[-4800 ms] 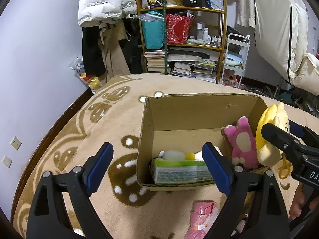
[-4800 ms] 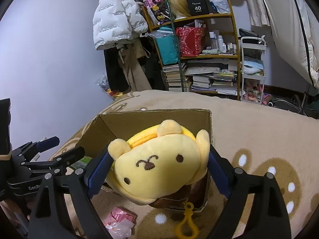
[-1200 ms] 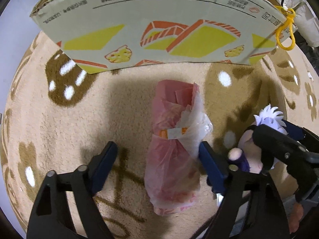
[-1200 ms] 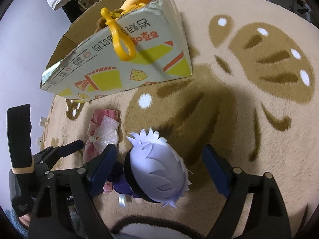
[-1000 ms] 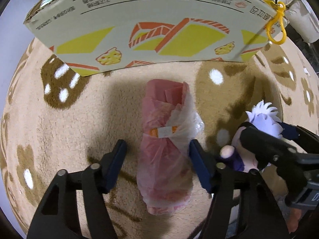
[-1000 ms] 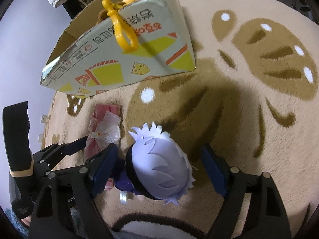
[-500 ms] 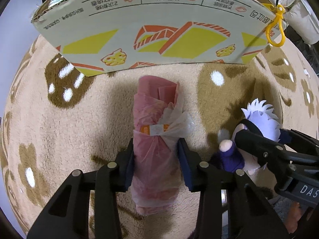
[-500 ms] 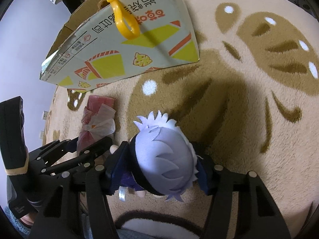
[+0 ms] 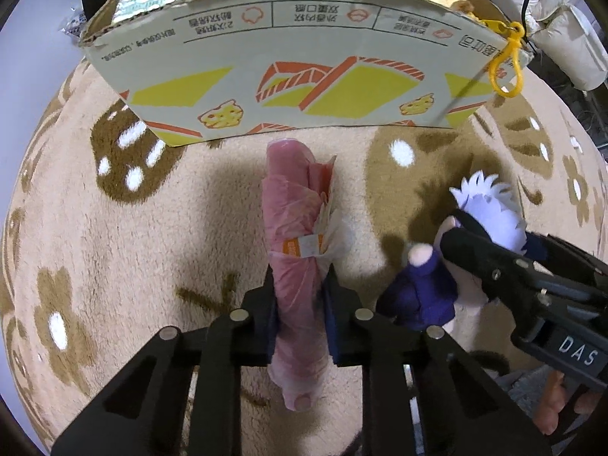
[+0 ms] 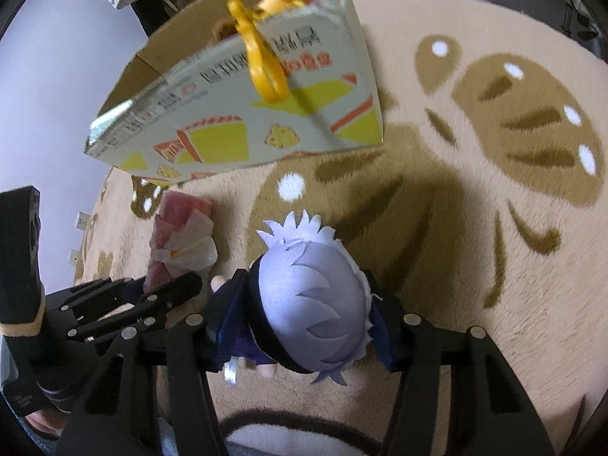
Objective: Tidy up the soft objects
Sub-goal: 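Grasp the pink wrapped bag with the left tool while the right tool grasps the white-haired doll, then lift the pink bag and doll over the box and release both inside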
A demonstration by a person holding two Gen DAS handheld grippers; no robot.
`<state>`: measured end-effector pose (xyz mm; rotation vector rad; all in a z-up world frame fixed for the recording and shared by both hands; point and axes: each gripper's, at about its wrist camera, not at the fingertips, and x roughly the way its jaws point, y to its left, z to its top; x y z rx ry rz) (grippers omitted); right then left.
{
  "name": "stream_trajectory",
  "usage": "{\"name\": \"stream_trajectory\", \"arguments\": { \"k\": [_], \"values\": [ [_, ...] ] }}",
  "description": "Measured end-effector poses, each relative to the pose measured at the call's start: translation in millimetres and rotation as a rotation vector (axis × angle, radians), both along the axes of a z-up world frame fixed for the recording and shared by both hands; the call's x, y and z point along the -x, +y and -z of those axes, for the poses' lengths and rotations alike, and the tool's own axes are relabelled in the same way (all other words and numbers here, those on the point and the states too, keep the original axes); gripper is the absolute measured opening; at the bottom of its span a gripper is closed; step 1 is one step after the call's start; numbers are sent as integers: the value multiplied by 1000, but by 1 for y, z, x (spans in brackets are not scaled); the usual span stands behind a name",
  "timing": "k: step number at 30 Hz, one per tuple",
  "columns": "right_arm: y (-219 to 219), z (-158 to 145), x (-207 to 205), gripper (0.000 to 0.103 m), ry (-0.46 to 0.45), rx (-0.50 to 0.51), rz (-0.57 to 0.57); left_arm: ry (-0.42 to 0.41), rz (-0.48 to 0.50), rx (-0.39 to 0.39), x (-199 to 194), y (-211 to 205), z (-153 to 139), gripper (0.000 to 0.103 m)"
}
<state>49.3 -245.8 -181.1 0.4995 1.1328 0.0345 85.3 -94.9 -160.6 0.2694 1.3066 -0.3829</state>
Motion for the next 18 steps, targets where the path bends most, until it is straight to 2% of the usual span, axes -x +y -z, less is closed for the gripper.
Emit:
{"name": "stream_trajectory", "arguments": {
  "k": [5,18],
  "values": [
    [-4,-8,3,60,-38,29,8,-20,-1,-8,6,3,-8,17],
    [-12,-47,26,60,-195,104,38,-130,-61,26,23,27,-56,17]
  ]
}}
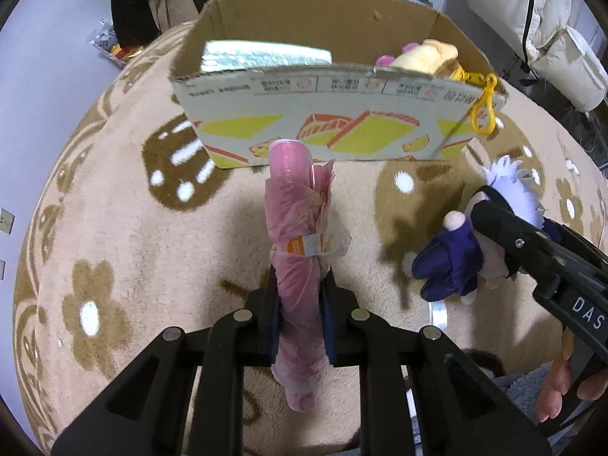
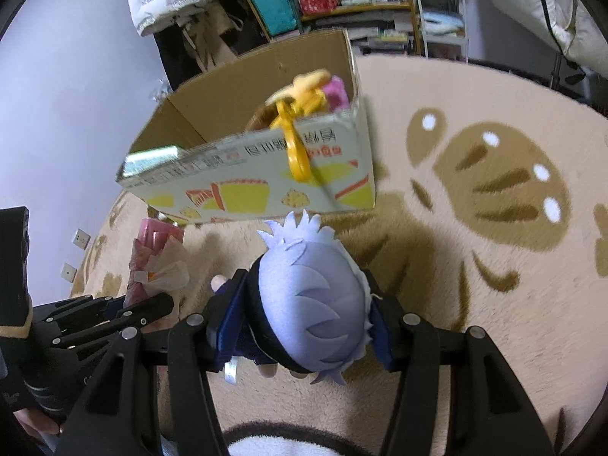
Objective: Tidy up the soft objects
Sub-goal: 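Lift the pink bag and doll over the box and release both inside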
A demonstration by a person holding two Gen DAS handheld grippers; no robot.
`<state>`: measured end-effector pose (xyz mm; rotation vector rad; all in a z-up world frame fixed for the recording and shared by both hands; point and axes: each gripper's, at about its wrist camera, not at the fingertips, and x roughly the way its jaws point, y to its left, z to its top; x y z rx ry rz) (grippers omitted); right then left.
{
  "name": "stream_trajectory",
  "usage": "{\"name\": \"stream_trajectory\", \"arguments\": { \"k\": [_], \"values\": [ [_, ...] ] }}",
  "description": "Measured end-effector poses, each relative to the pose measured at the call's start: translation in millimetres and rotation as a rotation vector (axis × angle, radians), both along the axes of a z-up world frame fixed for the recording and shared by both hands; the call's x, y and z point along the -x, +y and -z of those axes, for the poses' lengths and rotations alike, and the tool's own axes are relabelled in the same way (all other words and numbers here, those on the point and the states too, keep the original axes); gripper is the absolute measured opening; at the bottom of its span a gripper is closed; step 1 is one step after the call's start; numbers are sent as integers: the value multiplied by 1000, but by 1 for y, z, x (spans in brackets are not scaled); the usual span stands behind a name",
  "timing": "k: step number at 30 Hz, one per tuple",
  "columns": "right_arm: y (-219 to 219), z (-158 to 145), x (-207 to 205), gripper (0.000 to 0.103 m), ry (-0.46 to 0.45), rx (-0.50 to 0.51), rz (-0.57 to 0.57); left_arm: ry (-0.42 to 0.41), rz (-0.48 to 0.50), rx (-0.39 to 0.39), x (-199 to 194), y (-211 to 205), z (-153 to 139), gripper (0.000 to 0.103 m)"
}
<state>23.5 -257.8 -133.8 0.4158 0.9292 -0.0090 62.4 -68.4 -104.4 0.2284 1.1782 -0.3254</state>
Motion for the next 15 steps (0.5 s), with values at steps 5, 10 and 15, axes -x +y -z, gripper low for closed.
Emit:
{"name": "stream_trajectory", "arguments": {
  "k": [5,10,15],
  "values": [
    [-1,-14,8,60,-61,13,19,-62,-24,16,11,3,-16,16],
    [2,-27,16,60,-117,27,31,-156,-44,43,14,12,-35,16],
    [4,-52,30,60,-210,56,38,-273,-76,76,25,20,-63,16]
  ]
}}
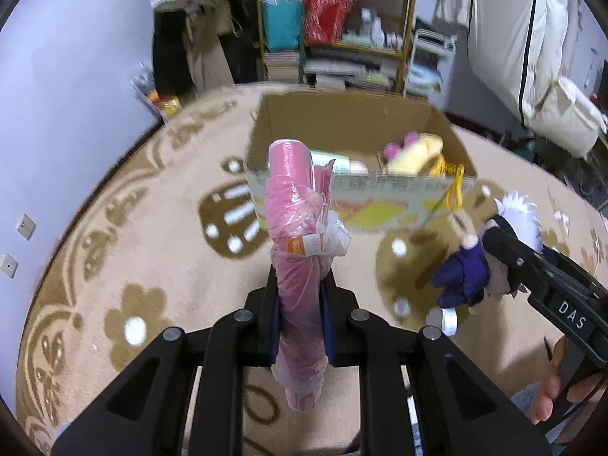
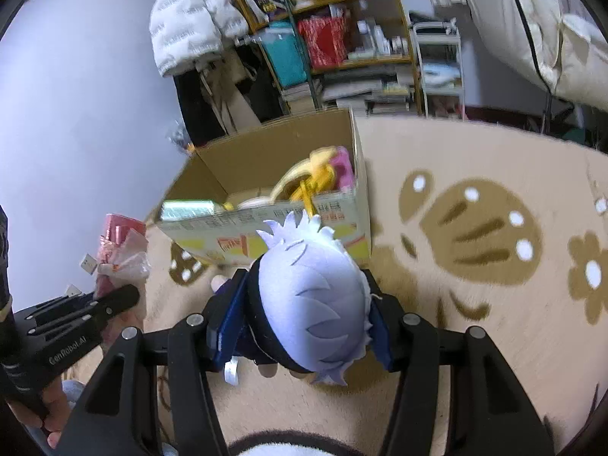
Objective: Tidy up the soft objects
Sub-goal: 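Lift the pink bag and doll over the box and release both inside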
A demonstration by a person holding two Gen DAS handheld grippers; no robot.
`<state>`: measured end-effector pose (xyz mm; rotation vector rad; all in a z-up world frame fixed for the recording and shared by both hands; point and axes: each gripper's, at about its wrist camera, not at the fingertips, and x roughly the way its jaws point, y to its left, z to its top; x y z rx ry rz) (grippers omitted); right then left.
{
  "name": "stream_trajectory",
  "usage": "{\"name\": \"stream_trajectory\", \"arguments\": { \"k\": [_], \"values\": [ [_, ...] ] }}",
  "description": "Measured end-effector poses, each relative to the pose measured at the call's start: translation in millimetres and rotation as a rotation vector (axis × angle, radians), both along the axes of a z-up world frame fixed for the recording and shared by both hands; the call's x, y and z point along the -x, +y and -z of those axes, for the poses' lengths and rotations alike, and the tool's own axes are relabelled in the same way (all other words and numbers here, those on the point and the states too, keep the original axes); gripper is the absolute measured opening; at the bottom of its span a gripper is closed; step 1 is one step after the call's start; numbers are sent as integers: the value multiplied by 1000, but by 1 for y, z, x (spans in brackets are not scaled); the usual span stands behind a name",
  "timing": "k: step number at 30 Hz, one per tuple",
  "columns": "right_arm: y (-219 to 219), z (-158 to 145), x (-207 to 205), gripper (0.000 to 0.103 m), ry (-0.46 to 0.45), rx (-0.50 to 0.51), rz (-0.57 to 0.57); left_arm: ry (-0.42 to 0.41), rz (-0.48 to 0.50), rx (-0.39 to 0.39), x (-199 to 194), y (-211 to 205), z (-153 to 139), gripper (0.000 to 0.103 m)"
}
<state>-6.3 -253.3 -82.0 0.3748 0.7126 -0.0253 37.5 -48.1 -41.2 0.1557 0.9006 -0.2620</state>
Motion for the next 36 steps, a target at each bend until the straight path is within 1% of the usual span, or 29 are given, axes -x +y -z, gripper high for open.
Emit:
{"name": "stream_trajectory", "arguments": {
  "k": [2,6,13,17,22,26,30,32,36],
  "values": [
    [2,-10,4,60,-37,20,3,-53,-9,7,5,3,-13,16],
    [2,-30,12,60,-100,46,8,-135,-18,26,12,6,-33,16],
    [5,-62,19,60,-195,123,-3,-253,-13,39,22,8,-65,16],
    [3,-78,22,60,-241,130,-4,-286,-9,65,25,10,-77,16],
    [3,-96,20,60,-287,139,-11,-338,0,71,26,8,-92,16],
    [3,-106,11,60,-307,153,-17,-373,9,75,17,3,-105,16],
    [3,-107,-4,60,-315,165,-23,-404,17,61,2,-7,-111,16],
    [4,-107,-13,60,-315,178,-25,-413,17,65,-6,-11,-113,16],
    [2,-108,-29,60,-319,171,-35,-424,25,71,-23,-22,-118,16]
  ]
}}
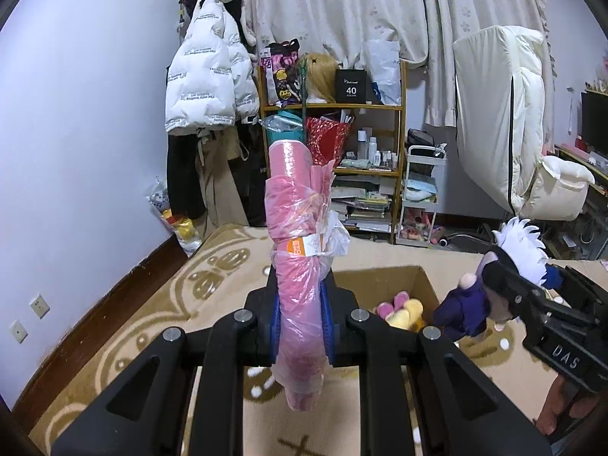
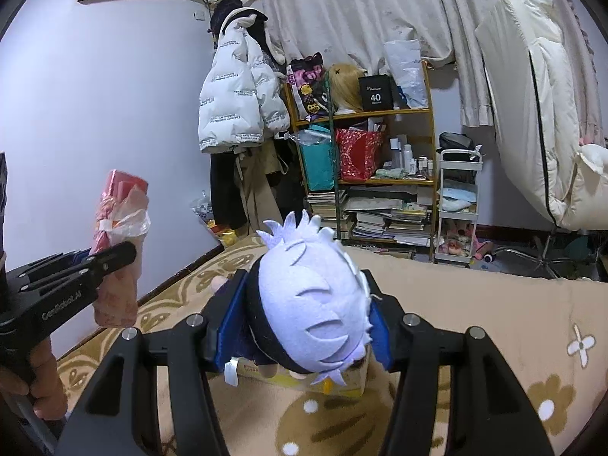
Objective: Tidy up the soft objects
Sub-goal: 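Lift the pink bag and doll over the box and release both inside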
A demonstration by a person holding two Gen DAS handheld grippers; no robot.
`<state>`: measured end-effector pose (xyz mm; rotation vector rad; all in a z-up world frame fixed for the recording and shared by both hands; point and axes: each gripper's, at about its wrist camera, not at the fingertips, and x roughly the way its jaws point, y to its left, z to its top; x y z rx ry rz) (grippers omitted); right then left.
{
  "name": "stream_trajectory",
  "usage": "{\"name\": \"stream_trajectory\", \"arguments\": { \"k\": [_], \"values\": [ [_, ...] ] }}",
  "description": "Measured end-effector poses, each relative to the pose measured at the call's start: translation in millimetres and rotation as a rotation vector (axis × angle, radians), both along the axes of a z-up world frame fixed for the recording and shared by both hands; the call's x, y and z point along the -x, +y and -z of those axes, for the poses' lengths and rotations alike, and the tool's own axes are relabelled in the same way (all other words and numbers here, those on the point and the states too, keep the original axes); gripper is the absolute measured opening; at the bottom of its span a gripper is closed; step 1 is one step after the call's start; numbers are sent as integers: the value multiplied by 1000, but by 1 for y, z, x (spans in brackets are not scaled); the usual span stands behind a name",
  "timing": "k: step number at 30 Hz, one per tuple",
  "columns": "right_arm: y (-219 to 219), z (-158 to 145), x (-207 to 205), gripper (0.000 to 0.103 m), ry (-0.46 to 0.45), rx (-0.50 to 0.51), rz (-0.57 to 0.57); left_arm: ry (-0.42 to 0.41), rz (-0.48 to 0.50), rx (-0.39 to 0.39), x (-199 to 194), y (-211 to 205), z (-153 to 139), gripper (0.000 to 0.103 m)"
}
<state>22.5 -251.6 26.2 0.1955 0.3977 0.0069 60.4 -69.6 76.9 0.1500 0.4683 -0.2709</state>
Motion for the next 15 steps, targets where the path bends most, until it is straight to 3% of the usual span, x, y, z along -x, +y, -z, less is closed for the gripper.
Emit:
{"name": "stream_trajectory", "arguments": {
  "k": [4,15],
  "values": [
    [-1,-3,-18,60,-12,5,-12,-38,3,-23,-12,-10,-4,16],
    [-6,6,-58,60,-2,21,-30,-3,14,-25,-53,-18,13,16]
  ]
}}
